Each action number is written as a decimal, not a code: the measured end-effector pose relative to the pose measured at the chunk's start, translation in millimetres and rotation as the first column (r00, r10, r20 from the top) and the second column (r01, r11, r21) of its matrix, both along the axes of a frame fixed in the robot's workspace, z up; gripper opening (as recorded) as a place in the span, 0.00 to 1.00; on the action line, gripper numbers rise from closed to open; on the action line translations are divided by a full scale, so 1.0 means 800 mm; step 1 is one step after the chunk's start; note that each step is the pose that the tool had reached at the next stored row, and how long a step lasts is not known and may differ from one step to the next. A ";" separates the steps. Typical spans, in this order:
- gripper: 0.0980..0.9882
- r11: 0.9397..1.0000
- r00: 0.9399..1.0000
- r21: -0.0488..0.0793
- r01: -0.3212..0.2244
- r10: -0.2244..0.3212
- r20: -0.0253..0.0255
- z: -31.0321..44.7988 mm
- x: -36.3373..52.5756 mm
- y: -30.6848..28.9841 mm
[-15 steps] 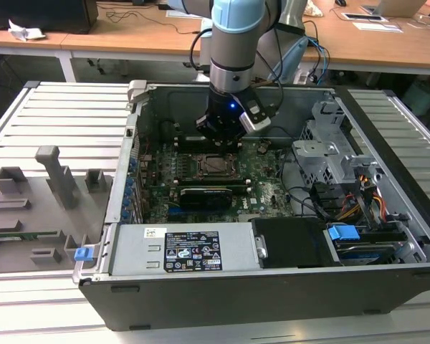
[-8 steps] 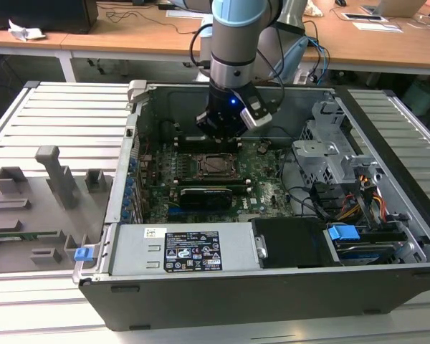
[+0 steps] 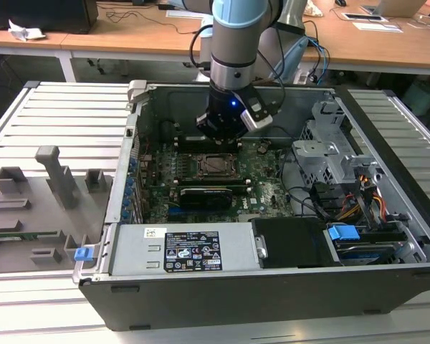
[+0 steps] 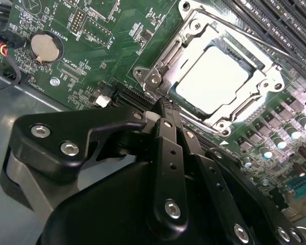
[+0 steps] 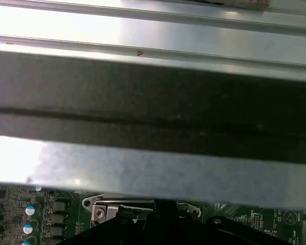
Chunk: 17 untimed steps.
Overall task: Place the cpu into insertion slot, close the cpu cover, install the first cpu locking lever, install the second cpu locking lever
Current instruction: 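Install the first cpu locking lever, then install the second cpu locking lever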
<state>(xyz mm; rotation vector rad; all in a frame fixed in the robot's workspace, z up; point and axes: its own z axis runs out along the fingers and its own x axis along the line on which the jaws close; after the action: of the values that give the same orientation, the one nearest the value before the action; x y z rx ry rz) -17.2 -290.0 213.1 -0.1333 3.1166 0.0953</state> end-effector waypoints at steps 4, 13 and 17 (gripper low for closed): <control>0.01 1.000 1.000 0.000 0.000 0.000 0.000 0.0000 0.000 -0.0023; 0.01 1.000 1.000 0.000 0.000 0.000 0.000 0.0000 0.000 -0.0112; 0.01 1.000 1.000 0.000 0.000 0.000 0.000 0.0045 0.000 -0.0135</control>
<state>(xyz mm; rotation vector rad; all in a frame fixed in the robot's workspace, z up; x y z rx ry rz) -17.2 -300.8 216.7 -0.1333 3.1167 0.0951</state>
